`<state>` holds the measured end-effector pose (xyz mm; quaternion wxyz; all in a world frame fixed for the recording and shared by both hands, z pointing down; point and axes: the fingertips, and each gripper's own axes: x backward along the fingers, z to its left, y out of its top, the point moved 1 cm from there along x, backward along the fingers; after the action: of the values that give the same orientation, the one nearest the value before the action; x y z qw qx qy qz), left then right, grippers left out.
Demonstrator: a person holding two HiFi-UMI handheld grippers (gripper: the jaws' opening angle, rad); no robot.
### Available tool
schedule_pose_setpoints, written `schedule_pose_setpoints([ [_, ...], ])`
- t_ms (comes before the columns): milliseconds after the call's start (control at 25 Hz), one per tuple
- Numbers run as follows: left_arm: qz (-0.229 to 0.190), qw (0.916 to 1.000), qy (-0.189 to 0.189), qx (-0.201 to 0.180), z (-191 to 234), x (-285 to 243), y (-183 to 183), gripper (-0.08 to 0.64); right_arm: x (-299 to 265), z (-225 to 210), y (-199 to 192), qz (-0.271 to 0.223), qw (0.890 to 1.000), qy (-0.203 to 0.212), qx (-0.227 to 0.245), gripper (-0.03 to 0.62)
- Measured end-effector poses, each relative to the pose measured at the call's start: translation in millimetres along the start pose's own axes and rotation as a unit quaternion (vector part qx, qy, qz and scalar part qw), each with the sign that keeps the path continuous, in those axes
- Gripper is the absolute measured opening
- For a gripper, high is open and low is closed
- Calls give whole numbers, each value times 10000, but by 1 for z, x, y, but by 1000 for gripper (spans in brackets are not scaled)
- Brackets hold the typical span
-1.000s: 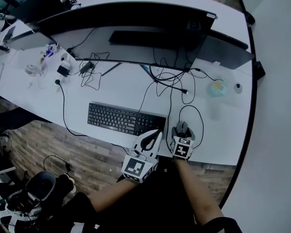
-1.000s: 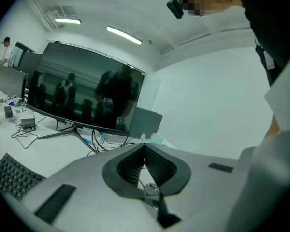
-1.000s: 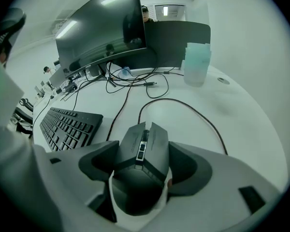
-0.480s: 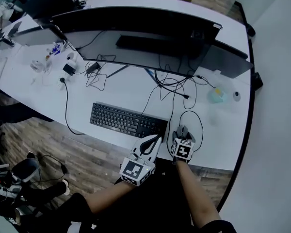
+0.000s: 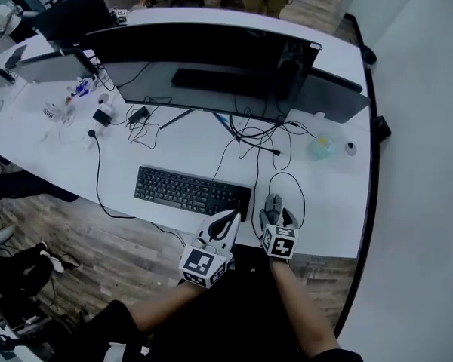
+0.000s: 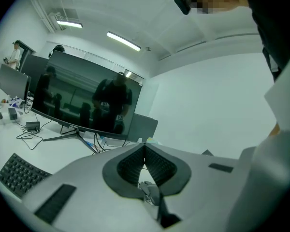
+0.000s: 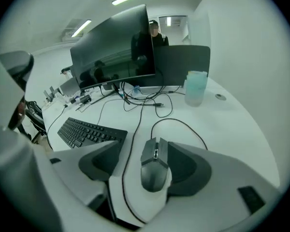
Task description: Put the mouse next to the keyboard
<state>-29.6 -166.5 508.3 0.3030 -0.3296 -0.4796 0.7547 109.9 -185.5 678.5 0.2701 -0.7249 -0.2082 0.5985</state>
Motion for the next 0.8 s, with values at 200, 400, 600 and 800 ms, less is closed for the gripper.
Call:
schedule_pose_setpoints([
  [200, -242, 9996, -91, 115, -10, 8, 20, 3, 49, 25, 24, -462, 9983, 340, -105, 325],
  [400, -431, 9986, -285, 85, -29, 14, 35, 3, 102, 34, 48, -1117, 9929, 307, -286, 243],
  [600, -472, 9981, -392, 95, -47, 24, 35, 3, 140, 36, 57, -1476, 9881, 339, -257, 67],
  [800, -603, 9972, -440, 6, -65, 35, 43, 3, 176, 42, 66, -1768, 9825, 550, -205, 18],
])
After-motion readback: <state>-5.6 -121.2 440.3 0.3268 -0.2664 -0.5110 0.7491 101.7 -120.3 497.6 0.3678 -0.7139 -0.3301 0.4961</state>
